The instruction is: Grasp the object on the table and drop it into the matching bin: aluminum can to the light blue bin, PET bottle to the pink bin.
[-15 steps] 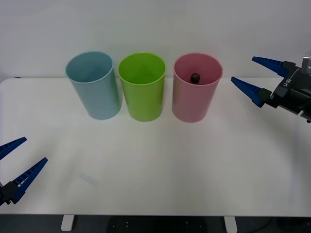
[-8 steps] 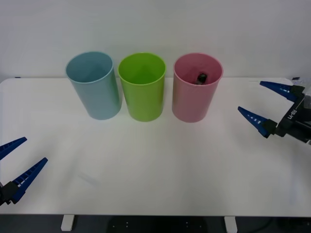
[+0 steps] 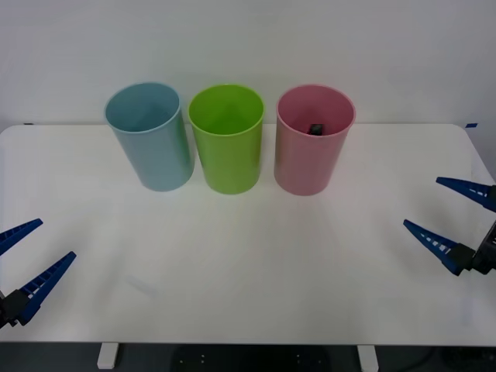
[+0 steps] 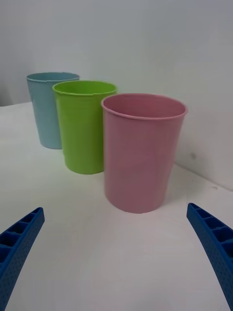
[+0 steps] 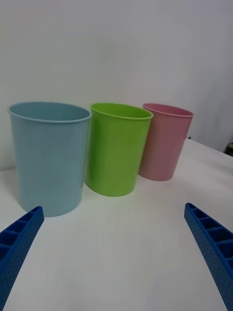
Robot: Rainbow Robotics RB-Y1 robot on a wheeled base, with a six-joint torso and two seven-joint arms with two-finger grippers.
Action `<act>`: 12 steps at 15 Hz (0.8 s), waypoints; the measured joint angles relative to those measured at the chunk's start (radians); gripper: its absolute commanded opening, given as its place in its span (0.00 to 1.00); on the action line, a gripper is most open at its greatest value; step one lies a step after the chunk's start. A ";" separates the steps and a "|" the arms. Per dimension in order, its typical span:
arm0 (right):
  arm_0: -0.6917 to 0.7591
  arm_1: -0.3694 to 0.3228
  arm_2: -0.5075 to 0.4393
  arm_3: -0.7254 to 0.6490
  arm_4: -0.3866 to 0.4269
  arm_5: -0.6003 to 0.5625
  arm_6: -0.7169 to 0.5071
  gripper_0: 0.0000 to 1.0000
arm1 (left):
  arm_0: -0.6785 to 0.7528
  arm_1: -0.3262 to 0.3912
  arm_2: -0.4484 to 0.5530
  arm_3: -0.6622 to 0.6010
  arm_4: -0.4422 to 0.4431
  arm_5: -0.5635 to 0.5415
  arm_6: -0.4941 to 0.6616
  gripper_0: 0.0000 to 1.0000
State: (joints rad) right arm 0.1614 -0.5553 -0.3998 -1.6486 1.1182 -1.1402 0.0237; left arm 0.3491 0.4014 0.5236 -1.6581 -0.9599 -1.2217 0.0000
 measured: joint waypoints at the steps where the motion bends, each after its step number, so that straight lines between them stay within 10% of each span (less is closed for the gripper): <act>1: 0.019 0.000 -0.010 -0.001 -0.007 -0.016 -0.002 1.00 | 0.000 0.000 0.000 0.000 0.000 0.000 0.000 1.00; 12: 0.162 0.003 -0.022 -0.001 -0.048 -0.048 -0.004 1.00 | 0.000 0.000 0.000 0.000 0.000 0.000 0.000 1.00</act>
State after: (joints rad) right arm 0.3235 -0.5518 -0.4222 -1.6492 1.0700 -1.1885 0.0195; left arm 0.3490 0.4014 0.5236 -1.6581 -0.9599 -1.2217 0.0000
